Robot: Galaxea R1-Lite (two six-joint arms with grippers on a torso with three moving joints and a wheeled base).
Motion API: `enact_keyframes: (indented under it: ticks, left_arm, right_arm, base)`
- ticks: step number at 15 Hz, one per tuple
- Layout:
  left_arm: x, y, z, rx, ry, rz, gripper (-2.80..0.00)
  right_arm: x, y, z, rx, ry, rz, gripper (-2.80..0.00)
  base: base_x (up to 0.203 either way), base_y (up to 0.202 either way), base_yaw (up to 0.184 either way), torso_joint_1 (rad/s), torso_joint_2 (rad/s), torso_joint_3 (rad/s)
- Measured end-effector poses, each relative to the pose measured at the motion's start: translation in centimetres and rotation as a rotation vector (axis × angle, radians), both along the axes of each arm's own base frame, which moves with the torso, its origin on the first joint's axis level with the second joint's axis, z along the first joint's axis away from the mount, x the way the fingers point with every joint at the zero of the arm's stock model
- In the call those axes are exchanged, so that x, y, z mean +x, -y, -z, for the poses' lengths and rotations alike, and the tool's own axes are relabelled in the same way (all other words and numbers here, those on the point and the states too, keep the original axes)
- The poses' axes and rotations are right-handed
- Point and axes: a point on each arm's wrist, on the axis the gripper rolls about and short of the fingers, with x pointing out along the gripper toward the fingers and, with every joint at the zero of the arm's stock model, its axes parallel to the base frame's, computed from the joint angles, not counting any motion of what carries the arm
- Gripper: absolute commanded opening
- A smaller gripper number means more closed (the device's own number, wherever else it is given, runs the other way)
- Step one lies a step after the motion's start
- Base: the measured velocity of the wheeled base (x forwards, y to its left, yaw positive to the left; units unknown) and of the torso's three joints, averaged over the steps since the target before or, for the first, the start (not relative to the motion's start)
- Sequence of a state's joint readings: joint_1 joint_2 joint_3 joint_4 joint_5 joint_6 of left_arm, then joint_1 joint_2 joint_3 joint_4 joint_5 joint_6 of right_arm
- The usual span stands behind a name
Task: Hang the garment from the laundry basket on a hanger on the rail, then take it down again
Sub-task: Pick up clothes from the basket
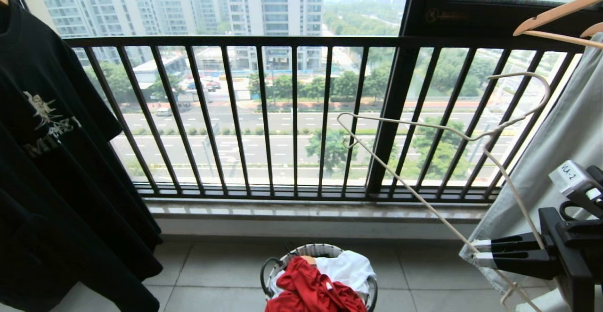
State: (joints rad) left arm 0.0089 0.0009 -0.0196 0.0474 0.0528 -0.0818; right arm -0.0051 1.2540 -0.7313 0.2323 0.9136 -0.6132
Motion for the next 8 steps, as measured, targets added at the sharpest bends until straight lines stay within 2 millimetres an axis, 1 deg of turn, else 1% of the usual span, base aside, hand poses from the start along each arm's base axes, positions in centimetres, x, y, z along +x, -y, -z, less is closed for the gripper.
enact_keyframes:
  ticks: [8]
  left_arm:
    - [0.00, 0.00, 0.00, 0.000, 0.000, -0.001, -2.80]
  right_arm:
    - [-0.08, -0.02, 0.28, -0.002, -0.008, -0.002, -2.80]
  base:
    - [0.000, 0.000, 0.000, -0.271, 0.52, 0.252]
